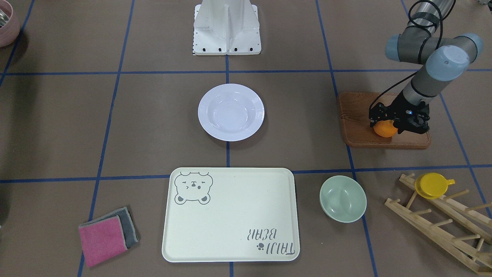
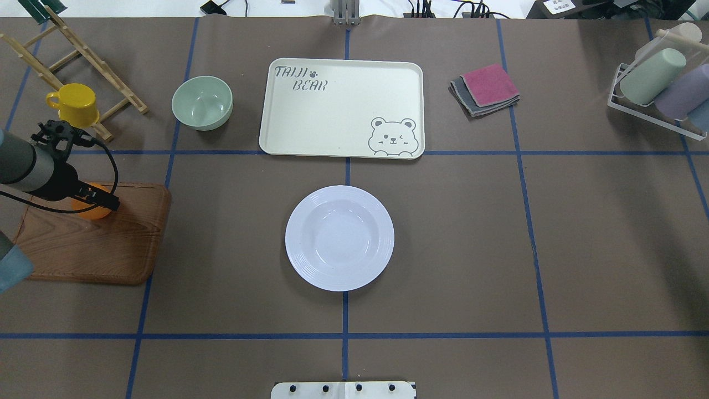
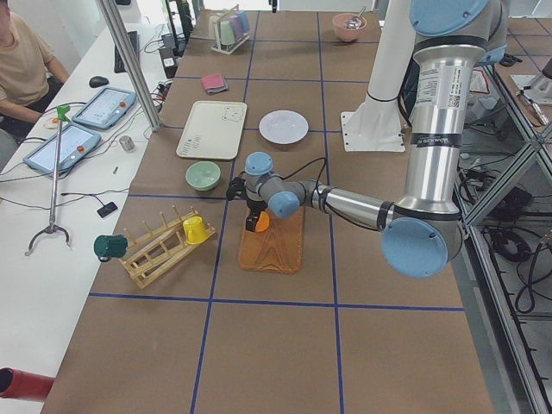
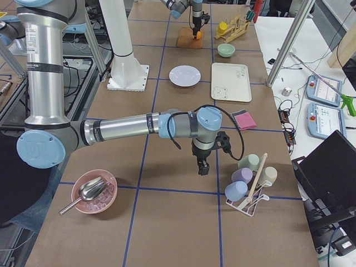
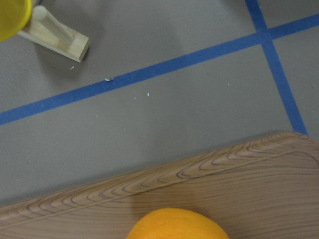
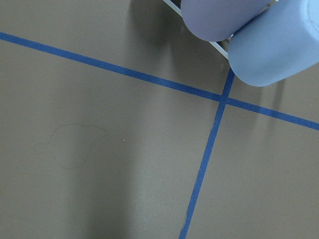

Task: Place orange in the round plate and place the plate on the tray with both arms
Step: 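Lower the left gripper onto the orange on the wooden board and grasp it, then carry the orange with the left gripper over the white plate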

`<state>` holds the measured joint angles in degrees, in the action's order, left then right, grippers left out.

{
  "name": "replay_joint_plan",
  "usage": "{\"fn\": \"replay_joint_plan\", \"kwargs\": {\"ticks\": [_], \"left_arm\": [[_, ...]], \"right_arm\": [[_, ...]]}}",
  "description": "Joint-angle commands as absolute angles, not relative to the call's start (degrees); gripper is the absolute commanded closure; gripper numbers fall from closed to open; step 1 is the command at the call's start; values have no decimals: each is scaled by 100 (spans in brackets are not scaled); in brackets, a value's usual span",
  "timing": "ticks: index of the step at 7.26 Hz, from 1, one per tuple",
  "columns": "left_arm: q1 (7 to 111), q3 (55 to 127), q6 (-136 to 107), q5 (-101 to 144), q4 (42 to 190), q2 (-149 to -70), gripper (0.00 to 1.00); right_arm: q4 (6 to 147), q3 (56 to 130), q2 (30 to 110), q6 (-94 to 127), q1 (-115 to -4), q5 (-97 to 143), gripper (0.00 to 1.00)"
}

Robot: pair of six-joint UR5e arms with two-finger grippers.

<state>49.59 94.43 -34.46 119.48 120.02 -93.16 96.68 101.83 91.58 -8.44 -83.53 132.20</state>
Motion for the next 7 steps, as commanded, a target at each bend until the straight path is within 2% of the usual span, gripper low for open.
{"fn": "replay_joint_plan", "kwargs": {"ticks": [1,2,4,7], "left_arm": [[4904,9439,-3419,11953,12128,-9299,50],[4922,9518,-3419,11944,12129,-9308,99],[4957,10087,-3454,11997,11545,-9482,100],[4887,10283,-4583,11962,9874,-11148,100]], "right_arm": [[9659,10187,9158,-844,-8350,13219,0],[9668,10195,9158,-844,-8350,13227,0],[9668,10213,9158,-835,-8350,13219,0],[9650,10248,9132,-870,-8297,13280,0]]}}
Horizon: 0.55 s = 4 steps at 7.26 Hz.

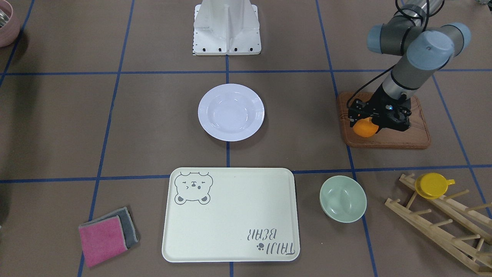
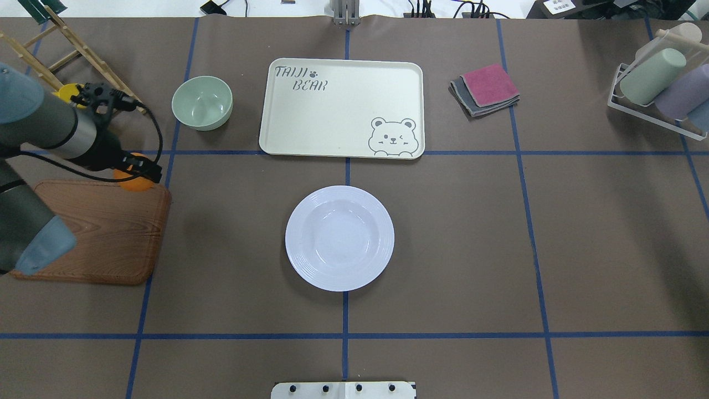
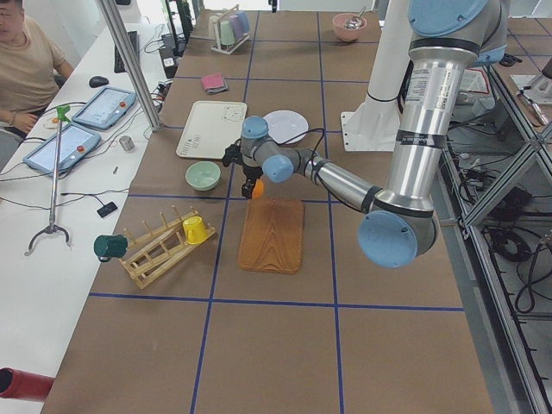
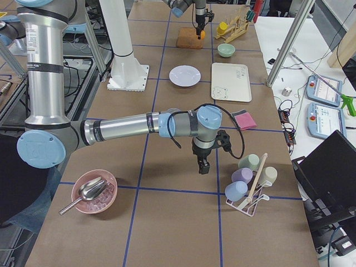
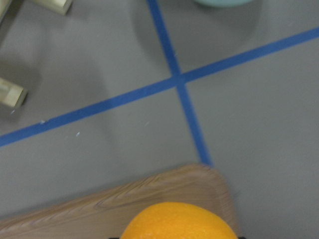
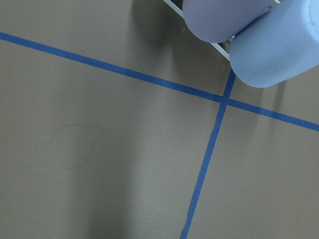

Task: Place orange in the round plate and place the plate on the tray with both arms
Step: 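Carry the orange with the left gripper over the white plate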

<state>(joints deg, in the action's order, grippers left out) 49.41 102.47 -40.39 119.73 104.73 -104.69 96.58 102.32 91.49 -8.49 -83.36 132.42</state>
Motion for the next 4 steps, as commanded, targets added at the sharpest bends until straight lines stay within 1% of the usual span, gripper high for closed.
{"fn": "replay_joint_plan", "kwargs": {"ticks": [1,4], "left_arm": [[4521,10275,-5084,11927,9618,-11545,100],[3466,9977,-6500,11173,9247,-12583,100]], "right_arm": [[9268,10239,9114,-853,-8219,13272,0],[9088,10222,9123,-835,-8165,13280,0]]}}
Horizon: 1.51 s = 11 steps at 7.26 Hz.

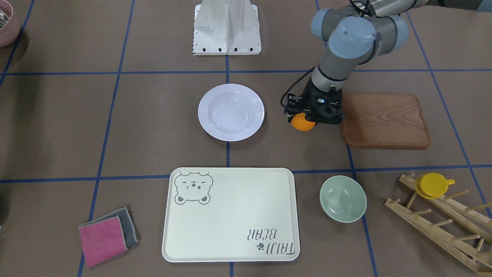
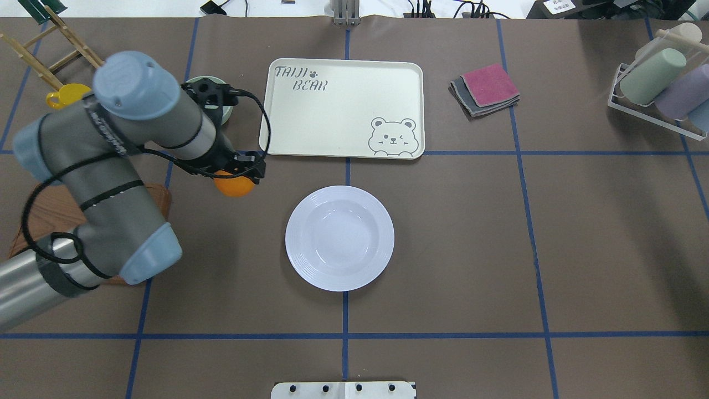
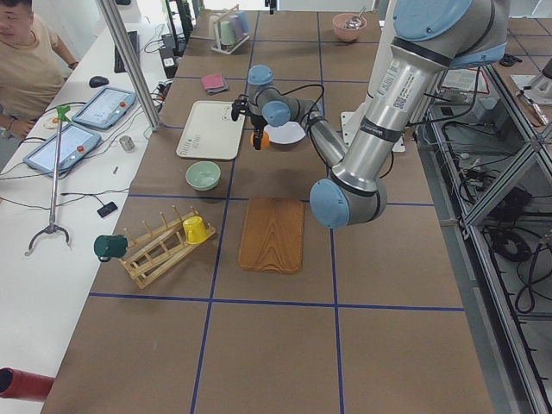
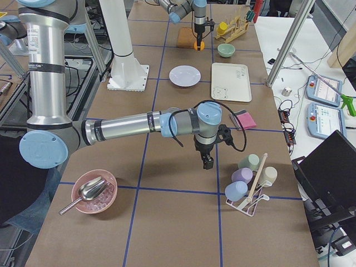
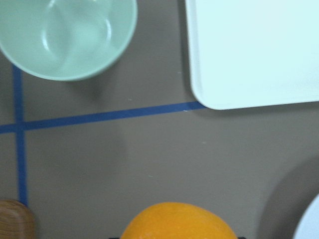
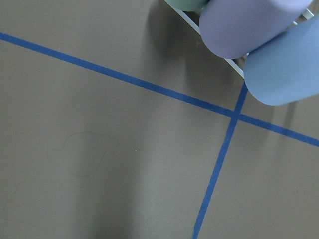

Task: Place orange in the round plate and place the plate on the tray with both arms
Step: 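Carry the orange with the left gripper over the white plate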

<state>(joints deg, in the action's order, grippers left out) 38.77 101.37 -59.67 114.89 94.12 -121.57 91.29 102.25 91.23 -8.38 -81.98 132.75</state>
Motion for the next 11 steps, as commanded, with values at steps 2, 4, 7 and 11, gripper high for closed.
{"fn": "replay_joint_plan", "kwargs": {"ticks": [2,4,7,11], "left_arm": [[2903,9040,-7143,10628,9255,-13591,100],[2525,8658,-7260,10373,9272,-13922,100],[2373,8517,-7155,10187,9316,-13869,52],[2390,8630,-7137,10186,9290,-13781,1]], "right_arm": [[9088,10213,9123,-826,-8112,13289,0],[9088,10213,9123,-826,-8112,13289,0],[9088,10204,9123,-826,-8086,13315,0],[9079,10213,9114,-826,-8077,13315,0]]}}
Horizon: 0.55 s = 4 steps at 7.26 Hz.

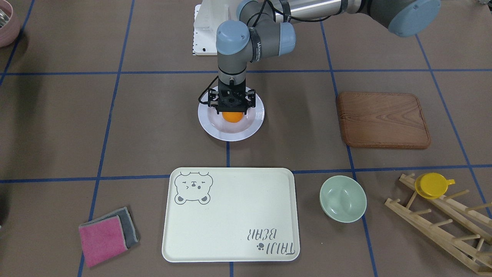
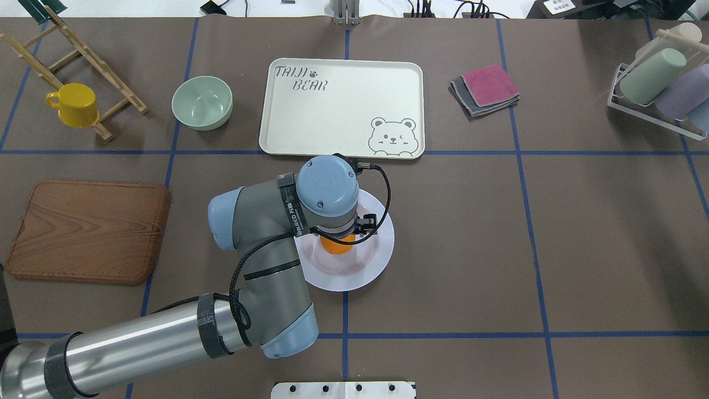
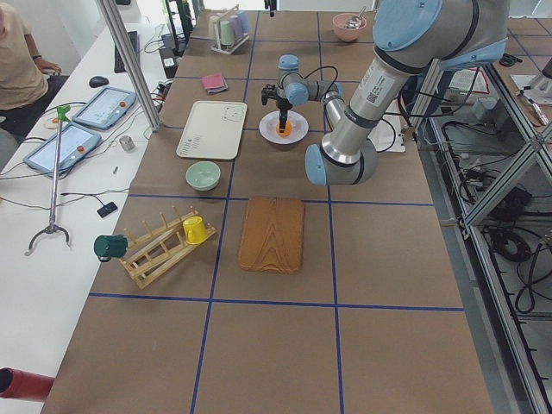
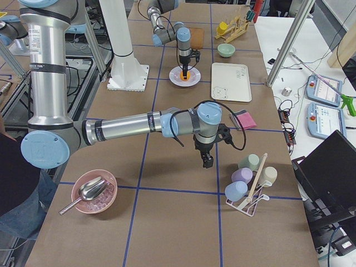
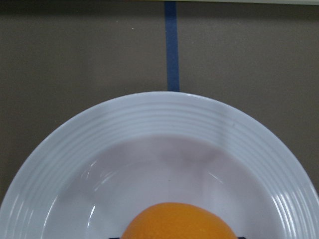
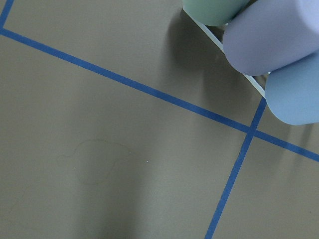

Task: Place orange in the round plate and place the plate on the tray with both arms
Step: 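Open the left gripper to set the orange on the plate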

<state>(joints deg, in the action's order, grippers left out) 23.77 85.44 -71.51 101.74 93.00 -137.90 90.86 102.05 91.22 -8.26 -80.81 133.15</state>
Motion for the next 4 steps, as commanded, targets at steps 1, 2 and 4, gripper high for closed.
{"fn": "replay_joint_plan", "kwargs": {"ticks": [1,2,4], "left_arm": [[2530,8979,-6876,10247,9212,-13755,1],[2740,9400,-6612,10535,8828,-13598,1],[3530,10505,-5072,10950,7740,-12872,1]], "right_arm": [[9079,10213,9114,-826,-8077,13394,0],[9070,10230,9114,-826,-8077,13542,0],[8922,10283,8949,-77,-7973,13955,0]]}}
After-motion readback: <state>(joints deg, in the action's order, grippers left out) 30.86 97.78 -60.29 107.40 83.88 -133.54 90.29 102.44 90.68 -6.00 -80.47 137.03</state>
